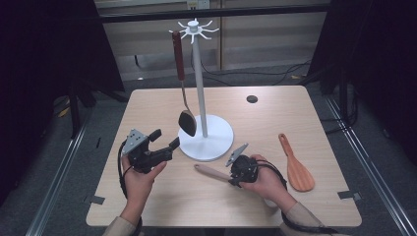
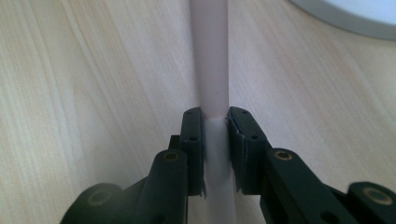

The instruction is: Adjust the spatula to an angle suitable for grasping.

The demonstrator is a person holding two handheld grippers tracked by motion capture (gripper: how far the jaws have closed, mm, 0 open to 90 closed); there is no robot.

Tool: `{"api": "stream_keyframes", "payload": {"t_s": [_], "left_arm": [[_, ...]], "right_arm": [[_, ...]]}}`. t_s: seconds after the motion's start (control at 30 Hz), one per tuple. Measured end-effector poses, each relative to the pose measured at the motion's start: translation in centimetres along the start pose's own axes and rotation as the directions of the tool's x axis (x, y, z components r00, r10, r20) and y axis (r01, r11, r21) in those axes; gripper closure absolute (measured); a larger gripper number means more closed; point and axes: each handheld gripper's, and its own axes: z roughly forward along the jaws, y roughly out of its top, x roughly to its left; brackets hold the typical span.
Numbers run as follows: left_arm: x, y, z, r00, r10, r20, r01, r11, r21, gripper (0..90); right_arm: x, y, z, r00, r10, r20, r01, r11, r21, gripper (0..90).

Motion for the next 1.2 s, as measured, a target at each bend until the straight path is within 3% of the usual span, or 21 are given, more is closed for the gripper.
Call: {"api": "stream_keyframes", "payload": {"t_s": [0.23,0.3,0.43,0.63,0.83,1.03,1.2], "left_arm": [[-0.3,-0.2,0.4,0.9999,0.001,0.013,-0.001,1.0000,0.007,21.0],[-0.4,-0.1,0.5,0.9999,0.006,0.008,-0.006,0.9999,0.011,21.1],[-0.4,-0.2,0.6,0.9998,-0.002,0.019,0.002,1.0000,0.007,21.1],[-0.5,-0.3,0.9,0.9996,-0.006,0.028,0.006,0.9999,0.012,21.0],[-1.1,-0.6,1.3,0.9986,0.004,0.052,-0.005,0.9995,0.030,21.1],[-2.2,-1.2,1.9,0.9962,0.004,0.087,-0.009,0.9985,0.054,21.0],[-3.2,-1.5,2.4,0.9919,0.015,0.126,-0.025,0.9969,0.075,21.0]], "right_arm": [[-0.6,-0.2,-1.6,0.9988,0.047,-0.012,-0.047,0.9950,-0.088,78.0],[-0.9,-0.4,-2.1,0.9963,0.081,-0.030,-0.084,0.9892,-0.120,78.1],[-1.5,-0.8,-3.2,0.9930,0.088,-0.079,-0.101,0.9768,-0.189,78.2],[-1.8,-1.1,-4.2,0.9890,0.124,-0.080,-0.141,0.9552,-0.260,78.4],[-2.0,-1.1,-5.3,0.9821,0.171,-0.080,-0.188,0.9077,-0.375,78.6],[-2.3,-1.4,-6.2,0.9694,0.233,-0.077,-0.242,0.8499,-0.468,78.7],[-2.3,-1.6,-6.6,0.9628,0.262,-0.065,-0.257,0.8163,-0.517,78.7]]}}
